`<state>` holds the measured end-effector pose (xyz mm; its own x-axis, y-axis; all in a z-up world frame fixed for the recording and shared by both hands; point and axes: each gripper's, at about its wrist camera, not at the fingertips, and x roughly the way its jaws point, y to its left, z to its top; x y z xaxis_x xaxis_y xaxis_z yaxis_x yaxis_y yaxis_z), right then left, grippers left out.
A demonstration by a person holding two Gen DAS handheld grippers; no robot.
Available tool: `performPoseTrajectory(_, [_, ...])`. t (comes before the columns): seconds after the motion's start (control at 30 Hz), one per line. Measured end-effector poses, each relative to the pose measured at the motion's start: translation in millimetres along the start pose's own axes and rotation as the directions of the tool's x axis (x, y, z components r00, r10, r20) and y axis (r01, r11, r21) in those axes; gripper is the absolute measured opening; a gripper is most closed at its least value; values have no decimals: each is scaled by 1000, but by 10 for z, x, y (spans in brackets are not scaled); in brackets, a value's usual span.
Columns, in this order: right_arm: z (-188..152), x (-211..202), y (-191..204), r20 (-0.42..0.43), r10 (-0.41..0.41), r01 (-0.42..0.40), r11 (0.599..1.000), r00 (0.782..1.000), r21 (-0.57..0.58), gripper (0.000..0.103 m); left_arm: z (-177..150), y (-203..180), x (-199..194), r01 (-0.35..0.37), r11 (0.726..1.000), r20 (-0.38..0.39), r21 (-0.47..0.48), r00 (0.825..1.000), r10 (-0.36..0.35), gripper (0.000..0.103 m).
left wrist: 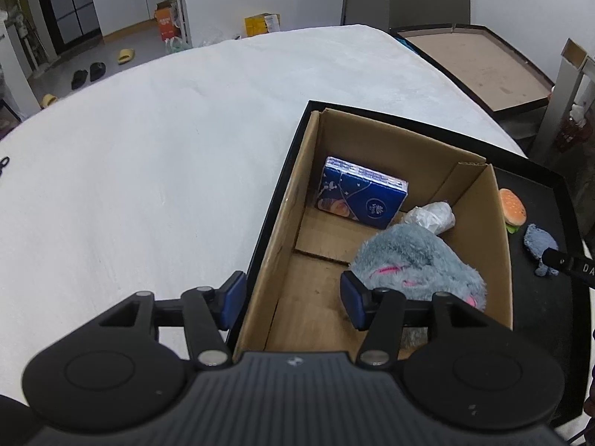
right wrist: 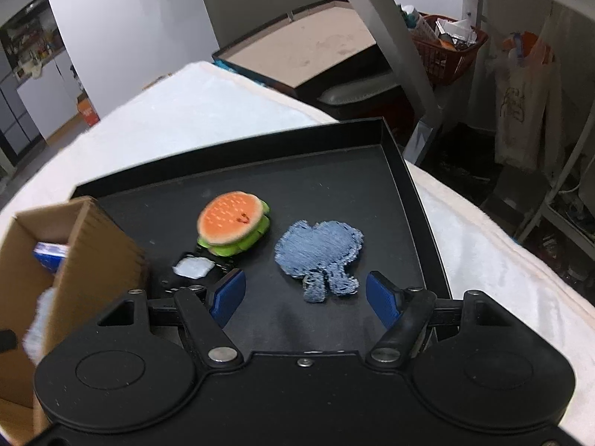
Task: Organize soft objects
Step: 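Move the right gripper down onto the blue denim plush and grasp it, then carry the blue denim plush into the box and open the right gripper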
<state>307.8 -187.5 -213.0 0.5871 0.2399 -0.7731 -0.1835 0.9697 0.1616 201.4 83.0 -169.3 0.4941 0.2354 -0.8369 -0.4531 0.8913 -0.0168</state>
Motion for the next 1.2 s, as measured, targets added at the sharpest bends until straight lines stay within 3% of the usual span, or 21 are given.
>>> performPoseTrajectory(0.47, [-38,332,-95,-17,9,-9,1000,1000,-25,70,35,-218,147,-93,994,2,55,996,93,60])
performPoseTrajectory(0.57, [-48,313,-88,-9,-2,2,999,1000,-39,48,29,-232,146,-98,993,5,63,995,98,60])
performPoseTrajectory(0.63, [-46,301,-93,-13,4,-5,999,1000,-39,22,25,-233,140,-98,993,7,67,995,97,60])
performPoseTrajectory(0.7, [-51,289,-113,-28,14,-14,1000,1000,-19,12,21,-227,127,-95,993,11,67,995,95,60])
performPoseTrajectory(1.2, [-77,-114,-40,-19,-16,16,1000,1000,-10,8,-19,-125,-46,-53,997,44,54,998,51,60])
